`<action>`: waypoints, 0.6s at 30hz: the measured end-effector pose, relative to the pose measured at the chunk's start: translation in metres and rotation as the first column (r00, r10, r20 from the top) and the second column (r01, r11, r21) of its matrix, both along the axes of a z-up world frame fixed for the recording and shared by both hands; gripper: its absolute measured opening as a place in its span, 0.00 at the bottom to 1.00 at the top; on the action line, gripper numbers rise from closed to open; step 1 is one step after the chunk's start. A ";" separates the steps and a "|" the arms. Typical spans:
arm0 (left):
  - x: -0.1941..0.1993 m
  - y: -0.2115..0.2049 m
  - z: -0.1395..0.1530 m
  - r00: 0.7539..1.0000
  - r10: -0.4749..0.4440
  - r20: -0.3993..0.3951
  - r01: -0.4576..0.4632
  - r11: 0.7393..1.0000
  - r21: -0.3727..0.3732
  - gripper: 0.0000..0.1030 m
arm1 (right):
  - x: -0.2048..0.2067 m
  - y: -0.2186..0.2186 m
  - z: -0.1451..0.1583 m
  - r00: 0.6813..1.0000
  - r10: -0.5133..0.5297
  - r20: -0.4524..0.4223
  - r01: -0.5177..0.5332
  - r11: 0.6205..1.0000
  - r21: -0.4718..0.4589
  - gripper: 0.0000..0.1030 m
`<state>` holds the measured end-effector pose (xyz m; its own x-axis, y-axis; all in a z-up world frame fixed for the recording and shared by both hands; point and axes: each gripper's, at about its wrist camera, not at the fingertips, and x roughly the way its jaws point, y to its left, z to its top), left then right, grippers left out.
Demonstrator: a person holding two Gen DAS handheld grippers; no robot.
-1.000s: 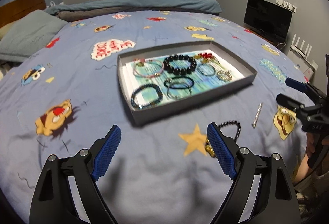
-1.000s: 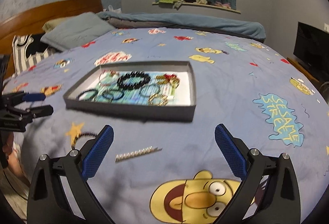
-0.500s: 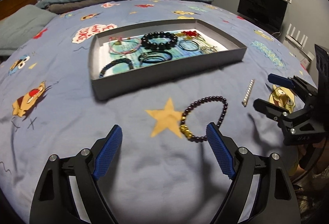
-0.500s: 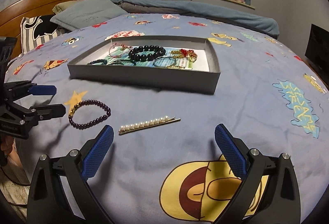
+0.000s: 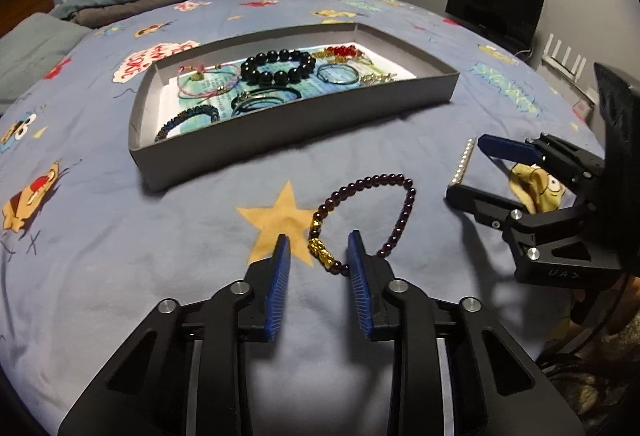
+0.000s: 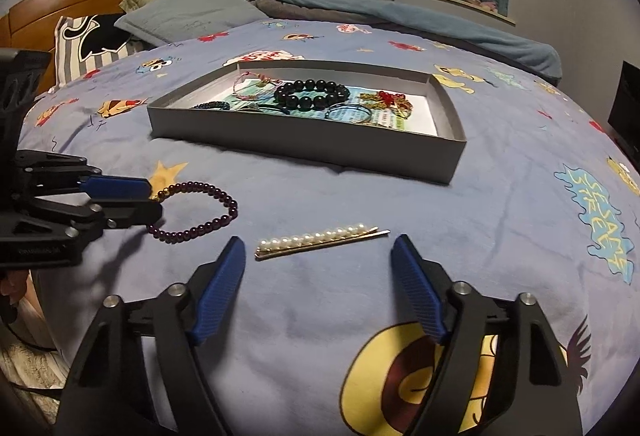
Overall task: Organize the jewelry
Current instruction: 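Grasp the dark red bead bracelet with the left gripper while the right grasps the pearl hair pin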
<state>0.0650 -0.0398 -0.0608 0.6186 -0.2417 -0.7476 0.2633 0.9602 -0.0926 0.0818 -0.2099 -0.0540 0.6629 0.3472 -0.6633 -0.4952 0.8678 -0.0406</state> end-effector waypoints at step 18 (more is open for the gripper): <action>0.004 -0.005 -0.003 1.000 -0.012 0.027 0.010 0.998 0.069 0.08 | 0.008 -0.008 -0.001 1.000 -0.030 -0.002 0.030 0.999 0.025 0.28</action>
